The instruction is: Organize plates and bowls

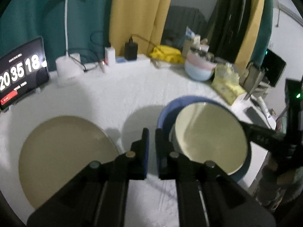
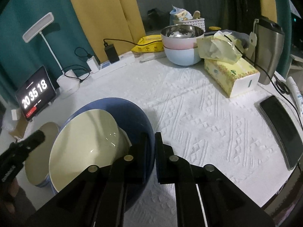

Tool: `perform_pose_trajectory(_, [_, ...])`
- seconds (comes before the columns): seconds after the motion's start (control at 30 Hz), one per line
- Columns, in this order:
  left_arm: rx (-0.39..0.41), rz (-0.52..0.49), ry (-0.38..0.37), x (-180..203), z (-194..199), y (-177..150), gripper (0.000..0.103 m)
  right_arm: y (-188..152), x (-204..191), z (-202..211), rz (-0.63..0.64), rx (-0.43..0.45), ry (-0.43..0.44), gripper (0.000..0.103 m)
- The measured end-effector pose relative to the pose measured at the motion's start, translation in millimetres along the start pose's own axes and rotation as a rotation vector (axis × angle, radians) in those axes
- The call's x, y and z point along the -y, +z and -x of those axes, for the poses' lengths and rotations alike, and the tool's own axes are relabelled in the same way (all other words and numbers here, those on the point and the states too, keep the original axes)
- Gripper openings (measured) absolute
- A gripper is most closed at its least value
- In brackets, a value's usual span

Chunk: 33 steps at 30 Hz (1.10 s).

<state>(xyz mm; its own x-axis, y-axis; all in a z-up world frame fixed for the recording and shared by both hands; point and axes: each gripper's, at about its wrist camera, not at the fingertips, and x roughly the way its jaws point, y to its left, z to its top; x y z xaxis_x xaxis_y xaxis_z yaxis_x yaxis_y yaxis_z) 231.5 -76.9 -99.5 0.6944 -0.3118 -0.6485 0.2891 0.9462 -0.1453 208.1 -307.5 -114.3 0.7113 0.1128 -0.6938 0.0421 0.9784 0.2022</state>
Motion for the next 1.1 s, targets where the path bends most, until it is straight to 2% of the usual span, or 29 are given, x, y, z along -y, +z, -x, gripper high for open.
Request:
perform_pose_trajectory(0.1, [-0.051, -0.024, -0.01, 11, -10, -2, 0.014, 1, 4, -5, -0.022, -0.016, 0.027, 0.009])
perform_pose_trajectory(0.23, [-0.055, -0.033, 0.011, 12, -13, -6, 0.015, 1, 7, -7, -0.019, -0.02, 0.042, 0.011])
perform_pose_trajectory(0.37, [-0.068, -0.061, 0.063, 18, -19, -4, 0.015, 0, 16, -7, -0.055, -0.019, 0.052, 0.027])
perform_pose_trajectory(0.4, [-0.092, -0.05, 0.069, 18, -24, -4, 0.015, 0, 20, -7, -0.073, -0.017, 0.059, 0.032])
perform_pose_trajectory(0.47, [-0.116, -0.005, 0.05, 14, -31, -1, 0.014, -1, 26, -8, -0.098, -0.018, 0.067, 0.042])
perform_pose_trajectory(0.5, [-0.129, 0.011, 0.024, 11, -33, -1, 0.01, -1, 29, -9, -0.112, -0.025, 0.071, 0.048])
perform_pose_trajectory(0.6, [-0.127, 0.025, -0.011, 9, -33, 0, 0.008, -2, 33, -11, -0.128, -0.034, 0.083, 0.049])
perform_pose_trajectory(0.67, [-0.121, 0.043, -0.016, 9, -33, -1, 0.008, -2, 30, -10, -0.123, -0.032, 0.082, 0.046])
perform_pose_trajectory(0.73, [-0.101, 0.037, -0.009, 13, -29, -1, 0.008, -4, 22, -8, -0.095, -0.015, 0.1, 0.018])
perform_pose_trajectory(0.77, [-0.101, 0.04, -0.001, 13, -29, -2, 0.007, -4, 13, -7, -0.073, -0.012, 0.106, 0.009])
perform_pose_trajectory(1.1, [-0.064, 0.014, -0.023, 16, -21, 0, 0.007, -5, 14, 2, -0.12, 0.0, 0.1, 0.007])
